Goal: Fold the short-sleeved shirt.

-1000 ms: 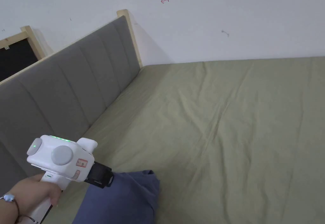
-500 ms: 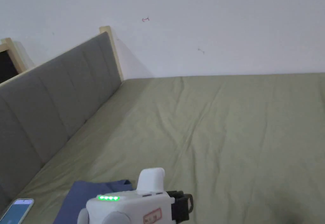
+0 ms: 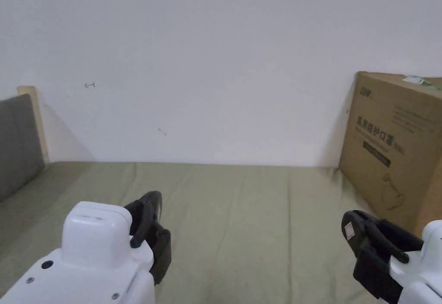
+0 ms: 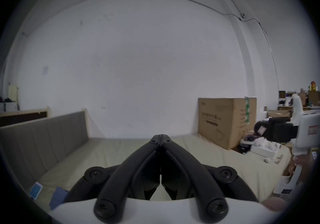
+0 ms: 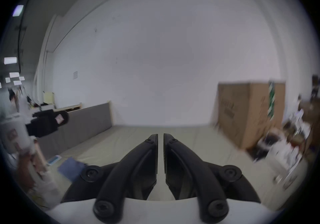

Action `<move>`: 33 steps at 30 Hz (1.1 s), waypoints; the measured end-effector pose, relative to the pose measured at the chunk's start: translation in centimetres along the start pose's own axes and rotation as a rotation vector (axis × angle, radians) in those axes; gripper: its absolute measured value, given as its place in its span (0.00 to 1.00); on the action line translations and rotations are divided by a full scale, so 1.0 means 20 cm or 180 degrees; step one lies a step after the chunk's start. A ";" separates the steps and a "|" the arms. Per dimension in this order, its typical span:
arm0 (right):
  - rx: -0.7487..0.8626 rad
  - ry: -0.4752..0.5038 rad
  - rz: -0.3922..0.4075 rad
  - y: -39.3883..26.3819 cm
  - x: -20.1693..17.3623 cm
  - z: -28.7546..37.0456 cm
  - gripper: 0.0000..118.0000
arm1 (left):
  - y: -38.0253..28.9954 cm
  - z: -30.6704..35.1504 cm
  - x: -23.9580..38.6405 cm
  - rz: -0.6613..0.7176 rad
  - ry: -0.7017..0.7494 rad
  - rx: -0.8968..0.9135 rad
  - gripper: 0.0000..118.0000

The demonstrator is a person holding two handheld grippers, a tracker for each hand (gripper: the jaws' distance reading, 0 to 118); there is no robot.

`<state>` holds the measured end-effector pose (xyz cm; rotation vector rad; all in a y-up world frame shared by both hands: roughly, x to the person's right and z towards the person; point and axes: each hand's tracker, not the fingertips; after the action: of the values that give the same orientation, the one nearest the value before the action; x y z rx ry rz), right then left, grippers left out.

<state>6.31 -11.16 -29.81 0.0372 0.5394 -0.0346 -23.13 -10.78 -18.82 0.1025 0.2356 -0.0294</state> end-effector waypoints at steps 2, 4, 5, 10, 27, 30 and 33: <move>0.0227 -0.0161 0.0118 -0.04 -0.03 0.03 0.06 | -0.03 0.04 0.04 0.0006 0.0093 0.0022 0.00; 0.0290 -0.0203 0.0241 -0.10 -0.03 0.06 0.06 | -0.08 0.06 0.06 0.0032 0.0282 -0.0090 0.00; 0.0253 -0.0252 0.0299 -0.13 -0.04 0.05 0.06 | -0.10 0.07 0.07 0.0095 0.0365 -0.0170 0.00; 0.0057 -0.0465 0.0174 -0.25 -0.02 0.07 0.06 | -0.18 0.08 0.04 0.0291 0.0446 -0.0315 0.00; 0.0076 -0.0722 0.0292 -0.23 -0.05 0.09 0.43 | -0.16 0.10 0.05 0.0125 0.0538 -0.0130 0.41; -0.0002 -0.0738 0.0288 -0.24 -0.06 0.08 0.86 | -0.17 0.08 0.04 0.0123 0.0483 -0.0178 0.92; 0.0012 -0.0761 0.0305 -0.25 -0.06 0.09 0.98 | -0.18 0.10 0.04 0.0115 0.0485 -0.0142 0.93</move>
<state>5.89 -16.22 -27.83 0.0616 0.2979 0.0531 -22.12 -14.61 -17.50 0.0644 0.3863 0.0196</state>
